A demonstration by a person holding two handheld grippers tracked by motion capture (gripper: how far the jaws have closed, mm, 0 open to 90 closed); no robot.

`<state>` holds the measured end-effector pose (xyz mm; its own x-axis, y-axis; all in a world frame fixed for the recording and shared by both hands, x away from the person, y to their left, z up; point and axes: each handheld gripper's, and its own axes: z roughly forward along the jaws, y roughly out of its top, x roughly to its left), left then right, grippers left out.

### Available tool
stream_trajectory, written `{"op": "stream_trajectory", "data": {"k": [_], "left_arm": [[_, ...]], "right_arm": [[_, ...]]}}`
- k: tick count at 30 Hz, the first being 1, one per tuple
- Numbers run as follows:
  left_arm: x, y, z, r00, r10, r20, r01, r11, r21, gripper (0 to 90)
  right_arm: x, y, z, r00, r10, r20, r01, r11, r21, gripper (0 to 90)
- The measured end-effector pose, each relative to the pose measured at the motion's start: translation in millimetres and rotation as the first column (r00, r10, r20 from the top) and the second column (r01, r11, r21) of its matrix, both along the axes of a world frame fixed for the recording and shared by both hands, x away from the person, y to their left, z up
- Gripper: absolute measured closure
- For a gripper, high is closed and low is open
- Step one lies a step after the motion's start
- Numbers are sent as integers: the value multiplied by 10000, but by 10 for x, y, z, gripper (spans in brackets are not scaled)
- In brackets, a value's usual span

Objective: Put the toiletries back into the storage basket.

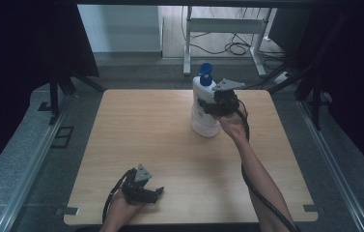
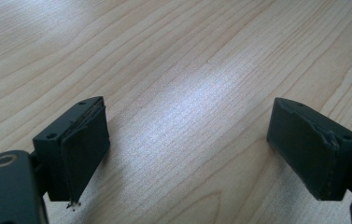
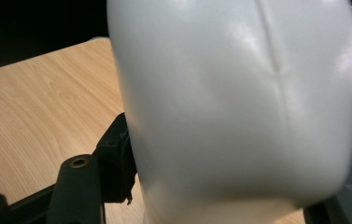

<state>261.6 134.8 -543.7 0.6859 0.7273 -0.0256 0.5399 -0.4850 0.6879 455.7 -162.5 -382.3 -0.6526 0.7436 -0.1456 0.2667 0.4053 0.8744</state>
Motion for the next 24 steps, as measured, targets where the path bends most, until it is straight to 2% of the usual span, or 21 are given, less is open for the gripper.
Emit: {"op": "stream_trajectory", "data": {"k": [14,17,24], "left_arm": [[1,2,1,10000,-15,-3,15,10000,22,122],[1,2,1,10000,-15,0,15,10000,19,122],[1,2,1,10000,-17,2,17,10000,19,122]], "right_arm": [[-45,133,-271,9987,511,20,-508,9956,-792,374],[-64,149,-315,9979,642,70,-633,9941,-878,374],[-57,160,-401,9978,656,-86,-660,9951,-730,373]]}}
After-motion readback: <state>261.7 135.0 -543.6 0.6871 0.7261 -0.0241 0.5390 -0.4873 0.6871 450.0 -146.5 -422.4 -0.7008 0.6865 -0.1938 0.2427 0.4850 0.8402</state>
